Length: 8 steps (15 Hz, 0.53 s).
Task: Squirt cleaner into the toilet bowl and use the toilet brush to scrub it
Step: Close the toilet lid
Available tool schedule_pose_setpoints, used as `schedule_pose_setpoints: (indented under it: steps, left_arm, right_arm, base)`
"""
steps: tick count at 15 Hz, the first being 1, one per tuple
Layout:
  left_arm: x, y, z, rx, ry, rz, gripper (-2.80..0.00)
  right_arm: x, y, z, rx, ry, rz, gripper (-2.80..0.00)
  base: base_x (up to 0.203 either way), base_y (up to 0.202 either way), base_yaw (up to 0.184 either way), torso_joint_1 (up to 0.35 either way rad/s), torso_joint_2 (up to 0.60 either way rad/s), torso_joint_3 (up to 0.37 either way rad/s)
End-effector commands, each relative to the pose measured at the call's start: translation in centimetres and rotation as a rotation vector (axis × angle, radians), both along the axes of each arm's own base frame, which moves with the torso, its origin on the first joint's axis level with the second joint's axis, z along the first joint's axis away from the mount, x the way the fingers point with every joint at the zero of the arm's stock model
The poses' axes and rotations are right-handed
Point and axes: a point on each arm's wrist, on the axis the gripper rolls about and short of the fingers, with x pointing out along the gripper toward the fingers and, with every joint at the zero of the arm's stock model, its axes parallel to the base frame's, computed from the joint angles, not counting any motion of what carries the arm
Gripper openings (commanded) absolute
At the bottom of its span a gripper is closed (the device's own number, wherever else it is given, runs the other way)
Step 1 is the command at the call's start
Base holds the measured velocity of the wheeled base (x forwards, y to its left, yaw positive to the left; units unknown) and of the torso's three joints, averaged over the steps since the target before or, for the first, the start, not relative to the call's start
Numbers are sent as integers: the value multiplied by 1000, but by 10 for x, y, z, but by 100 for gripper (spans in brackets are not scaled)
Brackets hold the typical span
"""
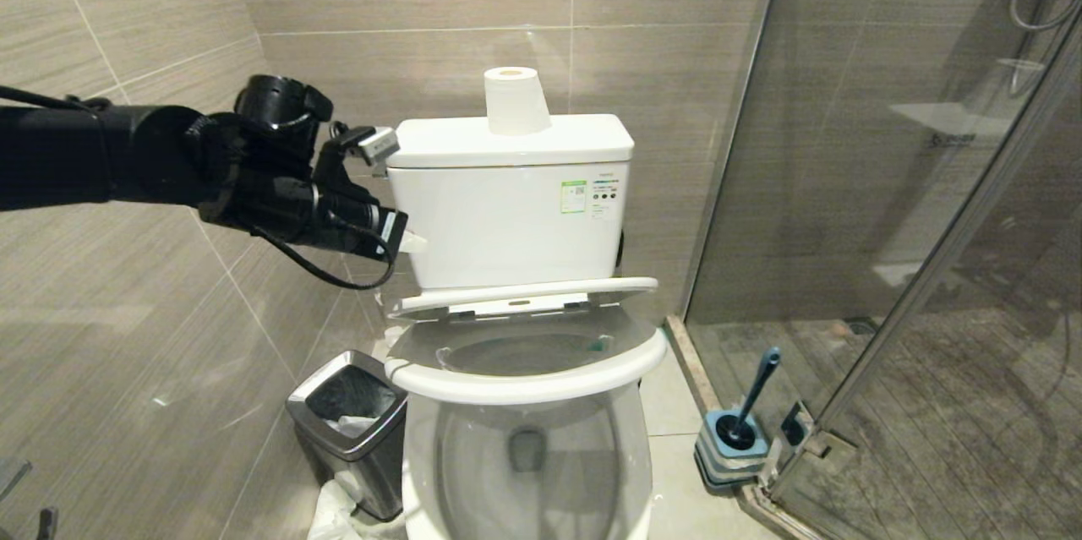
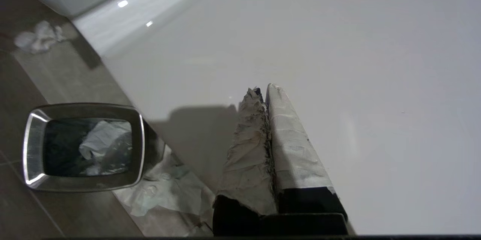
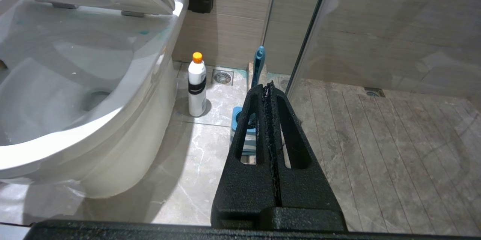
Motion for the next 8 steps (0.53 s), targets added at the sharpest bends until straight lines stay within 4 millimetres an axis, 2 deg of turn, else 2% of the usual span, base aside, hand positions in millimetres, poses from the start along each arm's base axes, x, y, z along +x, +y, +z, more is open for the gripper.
schedule_pose_setpoints:
  steps: [1,8]
  left_arm:
    - [15,-9,-37,16,107,-17,-280]
    - [-6,-13,-90,19,310,-61,-280]
  right_arm:
    - [0,0,0,-1,2,1,-280]
    - [0,0,0,-1,2,1,-280]
  base:
    - [0,0,0,0,0,0]
    - [0,0,0,0,0,0]
